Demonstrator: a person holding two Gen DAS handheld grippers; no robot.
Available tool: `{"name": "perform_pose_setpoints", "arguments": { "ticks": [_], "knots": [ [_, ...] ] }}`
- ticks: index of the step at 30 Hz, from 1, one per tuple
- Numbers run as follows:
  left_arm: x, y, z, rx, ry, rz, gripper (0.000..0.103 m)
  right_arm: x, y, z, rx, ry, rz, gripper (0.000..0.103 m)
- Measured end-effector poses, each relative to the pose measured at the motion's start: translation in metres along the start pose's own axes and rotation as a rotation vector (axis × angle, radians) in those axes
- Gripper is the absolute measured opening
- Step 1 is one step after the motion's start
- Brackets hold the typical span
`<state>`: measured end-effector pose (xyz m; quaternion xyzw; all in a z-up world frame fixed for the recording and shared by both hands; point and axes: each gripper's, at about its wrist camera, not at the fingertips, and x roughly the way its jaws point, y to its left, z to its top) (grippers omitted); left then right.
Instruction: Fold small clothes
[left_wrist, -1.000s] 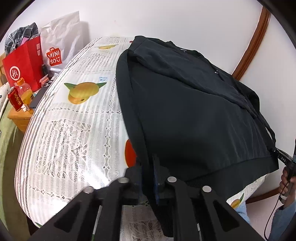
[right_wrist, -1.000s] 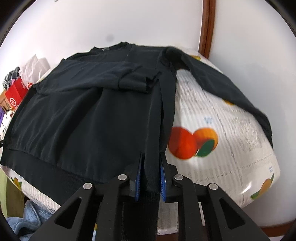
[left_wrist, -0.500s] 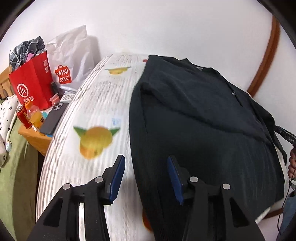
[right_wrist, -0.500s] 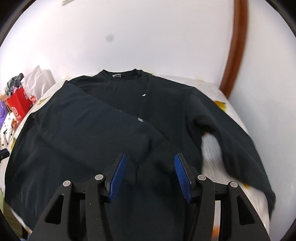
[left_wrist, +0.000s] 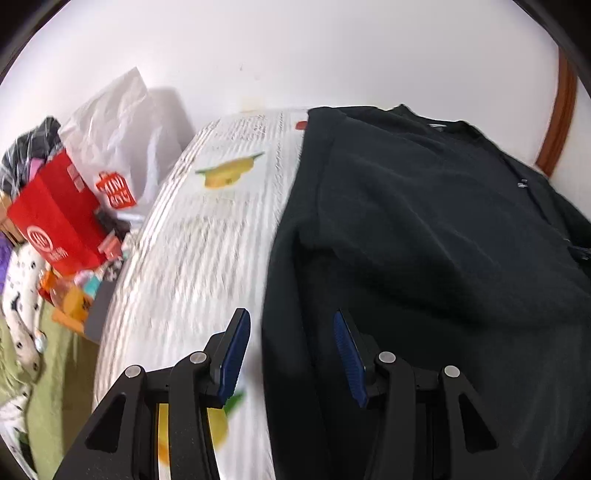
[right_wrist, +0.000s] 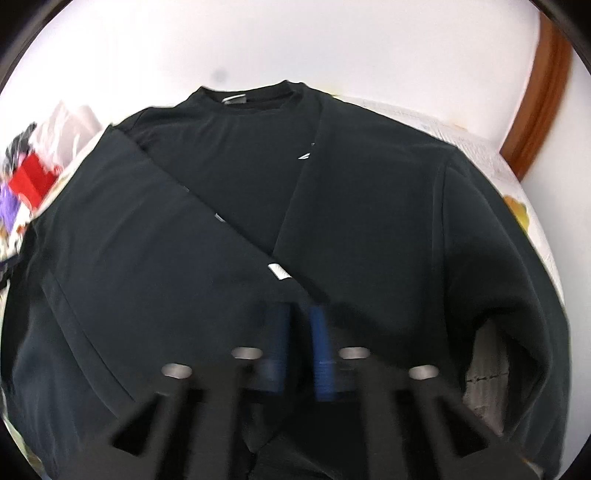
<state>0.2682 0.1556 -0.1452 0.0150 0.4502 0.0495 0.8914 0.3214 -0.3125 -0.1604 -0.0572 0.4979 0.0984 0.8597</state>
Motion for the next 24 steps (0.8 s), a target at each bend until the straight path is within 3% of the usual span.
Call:
{"name": "perform_pose_setpoints", "arguments": {
  "ticks": [3, 5, 6, 7, 10, 15, 20, 22, 24],
  "knots": [
    [0.01, -0.002, 0.015, -0.004, -0.021, -0.01, 0.041, -0.012, 0.008, 0.004, -0.072, -0.028, 0.001, 0.003],
    [0.016, -0.005, 0.021, 0.018, -0.032, 0.019, 0.017, -0.022, 0.008, 0.017, -0.09, -0.061, -0.001, 0.003],
    [0.022, -0.005, 0.023, 0.018, -0.023, 0.053, 0.01, -0.027, 0.007, 0.027, -0.099, -0.084, -0.001, 0.003],
    [0.027, -0.002, 0.025, -0.005, -0.001, 0.039, 0.008, -0.031, 0.006, 0.036, -0.106, -0.099, 0.0, 0.003],
    [0.028, 0.007, 0.027, -0.075, 0.004, -0.003, 0.008, -0.034, -0.002, 0.066, -0.13, -0.124, -0.028, 0.002],
    [0.022, 0.009, 0.026, -0.084, -0.002, -0.018, 0.008, -0.036, -0.022, 0.105, -0.128, -0.169, -0.055, 0.002],
    [0.029, 0.004, 0.026, -0.081, 0.024, -0.014, 0.008, 0.02, -0.043, 0.119, -0.046, -0.059, -0.028, 0.003],
    [0.029, 0.004, 0.027, -0.076, 0.031, -0.006, 0.01, 0.039, -0.046, 0.118, -0.039, -0.034, -0.064, 0.009],
    [0.028, 0.005, 0.028, -0.079, 0.036, -0.015, 0.01, 0.043, -0.05, 0.115, -0.003, -0.024, -0.084, 0.029]
  ]
}}
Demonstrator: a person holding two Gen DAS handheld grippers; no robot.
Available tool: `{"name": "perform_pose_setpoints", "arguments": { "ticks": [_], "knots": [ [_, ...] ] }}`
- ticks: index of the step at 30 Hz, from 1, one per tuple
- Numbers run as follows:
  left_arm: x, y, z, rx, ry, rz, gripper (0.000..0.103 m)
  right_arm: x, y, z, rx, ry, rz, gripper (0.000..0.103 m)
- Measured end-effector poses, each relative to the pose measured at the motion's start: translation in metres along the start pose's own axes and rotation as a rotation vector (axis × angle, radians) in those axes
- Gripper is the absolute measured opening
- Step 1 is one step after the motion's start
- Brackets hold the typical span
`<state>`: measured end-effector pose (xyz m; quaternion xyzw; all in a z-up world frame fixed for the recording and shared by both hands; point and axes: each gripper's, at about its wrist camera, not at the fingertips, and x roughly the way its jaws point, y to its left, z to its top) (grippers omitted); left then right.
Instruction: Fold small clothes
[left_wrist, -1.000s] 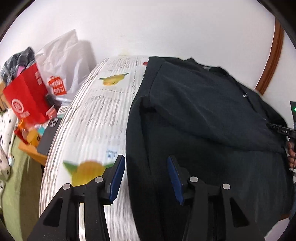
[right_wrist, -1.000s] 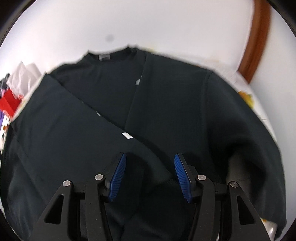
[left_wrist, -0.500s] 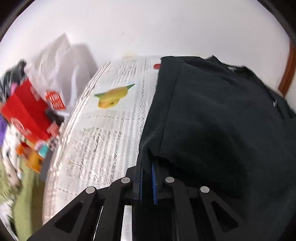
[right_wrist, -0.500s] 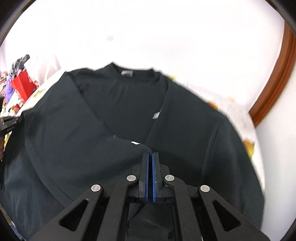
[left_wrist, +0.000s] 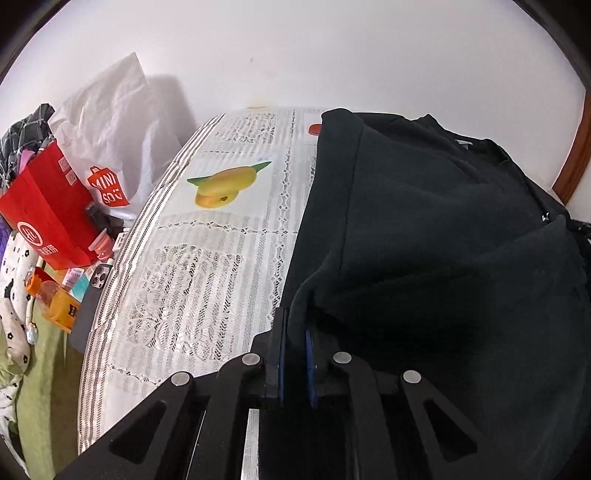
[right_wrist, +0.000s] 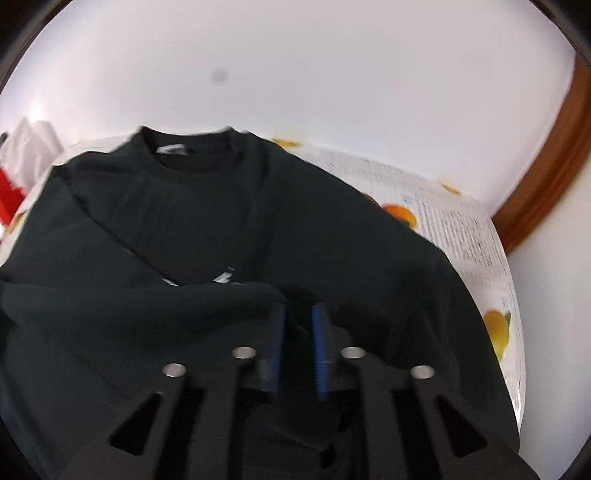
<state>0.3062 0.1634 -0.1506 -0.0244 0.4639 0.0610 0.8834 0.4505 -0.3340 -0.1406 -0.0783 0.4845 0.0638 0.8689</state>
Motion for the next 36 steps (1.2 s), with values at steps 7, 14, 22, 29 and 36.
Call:
{"name": "perform_pose_setpoints", "arguments": {
  "ticks": [7, 14, 22, 29, 36],
  "knots": [
    [-0.013, 0.002, -0.006, 0.018, 0.007, -0.038, 0.025, -0.051, 0.001, -0.045, 0.064, -0.067, -0.002, 0.057],
    [-0.014, -0.016, -0.014, 0.093, -0.011, -0.016, 0.045, -0.033, 0.005, -0.078, 0.152, -0.022, -0.014, 0.058],
    [-0.009, -0.012, -0.016, 0.069, 0.003, -0.003, 0.045, -0.012, 0.008, -0.067, 0.188, -0.049, 0.018, 0.023],
    [-0.01, 0.0, -0.018, 0.041, 0.01, -0.007, 0.045, -0.069, -0.037, -0.067, 0.272, -0.075, 0.138, 0.003],
    [-0.022, -0.001, -0.022, 0.044, 0.009, -0.045, 0.045, -0.063, -0.023, -0.081, 0.204, -0.013, 0.07, 0.003]
  ]
}}
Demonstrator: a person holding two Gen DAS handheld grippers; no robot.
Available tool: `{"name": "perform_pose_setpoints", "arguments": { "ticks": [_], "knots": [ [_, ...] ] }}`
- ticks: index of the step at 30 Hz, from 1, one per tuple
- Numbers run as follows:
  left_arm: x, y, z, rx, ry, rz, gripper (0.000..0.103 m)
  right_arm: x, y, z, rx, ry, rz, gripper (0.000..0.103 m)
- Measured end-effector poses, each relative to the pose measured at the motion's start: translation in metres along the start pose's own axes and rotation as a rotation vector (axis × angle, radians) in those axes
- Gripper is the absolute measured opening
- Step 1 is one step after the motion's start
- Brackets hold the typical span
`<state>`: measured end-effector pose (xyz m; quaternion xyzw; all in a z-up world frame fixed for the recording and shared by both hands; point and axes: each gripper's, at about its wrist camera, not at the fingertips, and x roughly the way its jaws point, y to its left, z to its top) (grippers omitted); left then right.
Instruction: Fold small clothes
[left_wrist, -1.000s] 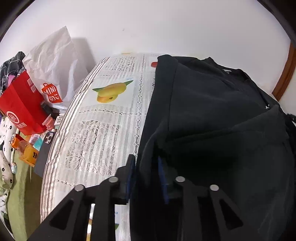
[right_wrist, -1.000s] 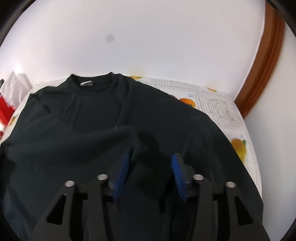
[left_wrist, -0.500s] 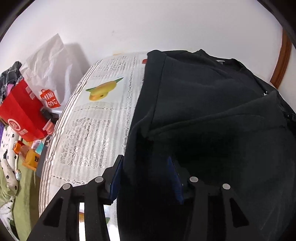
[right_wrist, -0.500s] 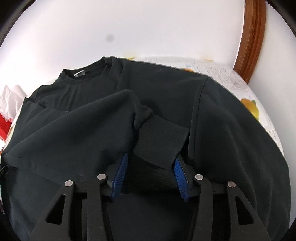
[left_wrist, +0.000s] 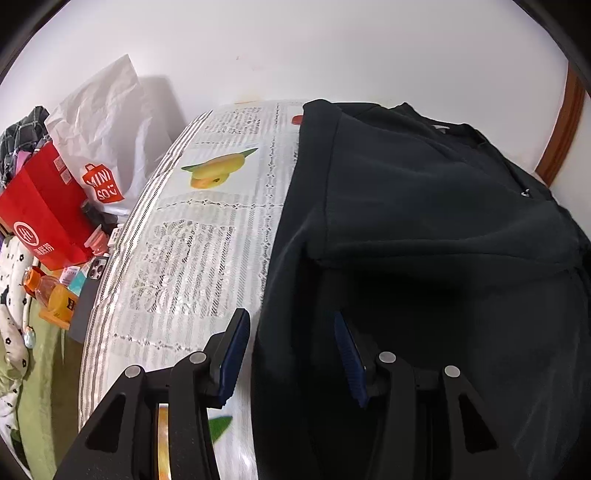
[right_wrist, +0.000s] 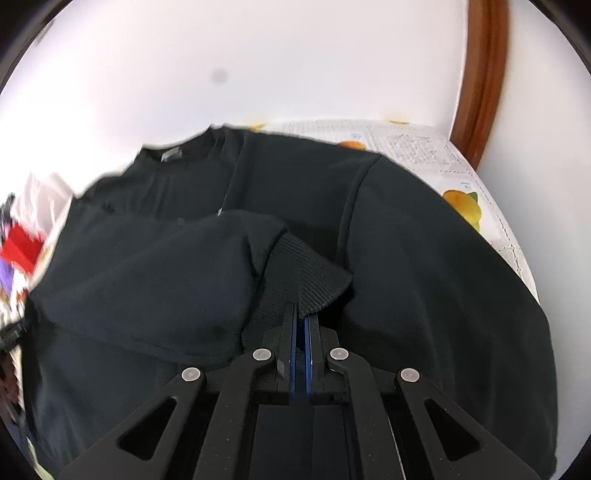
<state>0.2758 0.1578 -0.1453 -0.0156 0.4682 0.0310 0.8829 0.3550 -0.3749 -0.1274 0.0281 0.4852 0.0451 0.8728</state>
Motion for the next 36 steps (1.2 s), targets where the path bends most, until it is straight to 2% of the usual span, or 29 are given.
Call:
{"name": "perform_pose_setpoints", "arguments": {
  "ticks": [1, 6, 10, 14, 17, 22, 24, 26, 30, 36],
  "knots": [
    [-0.003, -0.001, -0.001, 0.002, -0.005, -0.006, 0.045, -0.003, 0.0, -0.002, -0.006, -0.011, -0.014, 0.003],
    [-0.019, -0.007, 0.002, 0.045, -0.035, -0.013, 0.049, -0.027, -0.019, 0.003, 0.074, -0.041, 0.066, 0.003],
    [-0.026, -0.014, 0.006, 0.063, -0.066, -0.011, 0.053, -0.029, -0.018, 0.013, 0.081, -0.02, 0.123, 0.004],
    [-0.025, -0.018, 0.006, 0.066, -0.06, -0.006, 0.053, -0.018, -0.015, 0.019, 0.059, 0.012, -0.008, 0.009],
    [-0.027, -0.02, 0.008, 0.065, -0.07, -0.017, 0.053, -0.03, -0.002, 0.018, 0.013, -0.053, -0.045, 0.009],
    [-0.027, -0.026, 0.021, 0.081, -0.091, -0.011, 0.053, -0.034, 0.04, 0.012, -0.133, -0.168, -0.106, 0.02],
    [-0.022, -0.029, 0.026, 0.079, -0.094, 0.0, 0.054, -0.024, 0.046, 0.011, -0.145, -0.182, -0.095, 0.033],
    [-0.011, -0.031, 0.032, 0.068, -0.081, 0.018, 0.054, -0.002, 0.051, 0.008, -0.16, -0.131, -0.092, 0.036],
    [0.009, -0.029, 0.035, 0.051, -0.048, 0.027, 0.054, 0.041, 0.044, -0.002, -0.168, -0.025, -0.182, 0.036],
    [0.028, -0.028, 0.031, 0.048, 0.011, 0.02, 0.054, 0.029, 0.037, -0.014, -0.13, -0.01, -0.127, 0.04]
  ]
}}
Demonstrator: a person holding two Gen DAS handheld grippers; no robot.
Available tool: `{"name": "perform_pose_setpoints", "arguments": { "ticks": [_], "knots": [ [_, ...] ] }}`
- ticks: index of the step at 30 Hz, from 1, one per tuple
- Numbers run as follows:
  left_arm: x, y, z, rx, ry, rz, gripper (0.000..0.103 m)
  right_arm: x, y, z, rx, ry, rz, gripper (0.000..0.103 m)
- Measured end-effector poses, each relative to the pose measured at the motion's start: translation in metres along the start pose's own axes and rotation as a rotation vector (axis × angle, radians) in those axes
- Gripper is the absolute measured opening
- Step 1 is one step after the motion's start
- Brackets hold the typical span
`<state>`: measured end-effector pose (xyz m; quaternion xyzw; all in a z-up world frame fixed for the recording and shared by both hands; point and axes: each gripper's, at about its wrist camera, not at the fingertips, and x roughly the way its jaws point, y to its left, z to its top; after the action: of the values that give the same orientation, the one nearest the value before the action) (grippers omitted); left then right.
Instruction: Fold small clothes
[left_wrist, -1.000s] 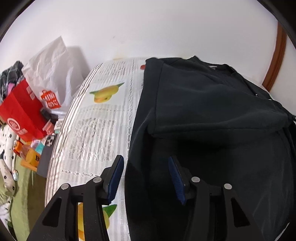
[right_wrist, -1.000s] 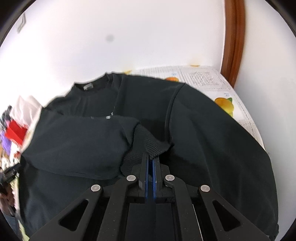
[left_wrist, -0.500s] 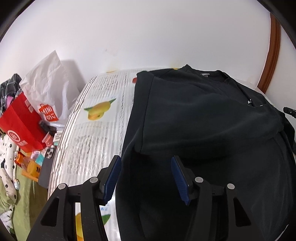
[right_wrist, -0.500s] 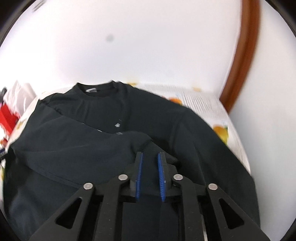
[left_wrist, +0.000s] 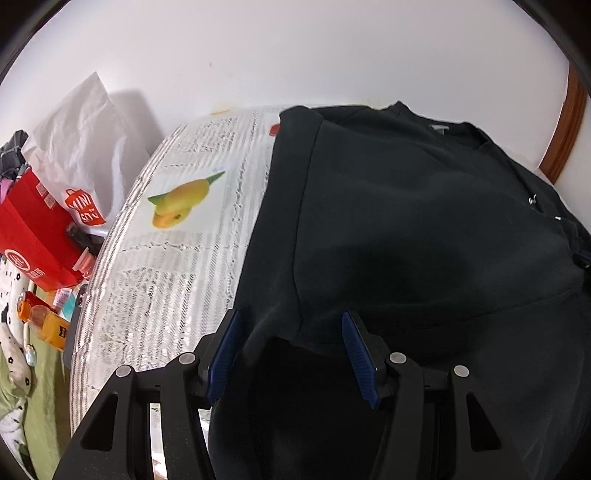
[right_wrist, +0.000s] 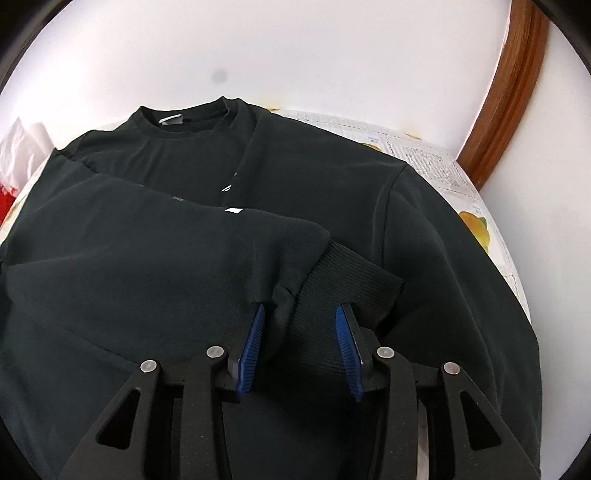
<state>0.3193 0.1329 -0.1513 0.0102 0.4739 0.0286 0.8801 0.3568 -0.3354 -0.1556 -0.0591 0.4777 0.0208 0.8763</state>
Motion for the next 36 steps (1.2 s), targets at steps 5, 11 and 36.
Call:
{"name": "perform_pose_setpoints", "arguments": {
  "ticks": [5, 11, 36],
  "knots": [
    [-0.007, -0.003, -0.003, 0.037, 0.005, -0.013, 0.056, -0.045, -0.012, -0.02, 0.032, -0.064, 0.068, 0.043],
    [-0.026, -0.006, -0.012, 0.051, -0.013, -0.041, 0.063, -0.096, -0.067, -0.066, 0.143, -0.123, -0.052, 0.056],
    [-0.058, -0.001, -0.082, 0.022, 0.009, 0.027, 0.067, -0.072, -0.219, -0.178, 0.387, -0.031, -0.267, 0.026]
  ]
}}
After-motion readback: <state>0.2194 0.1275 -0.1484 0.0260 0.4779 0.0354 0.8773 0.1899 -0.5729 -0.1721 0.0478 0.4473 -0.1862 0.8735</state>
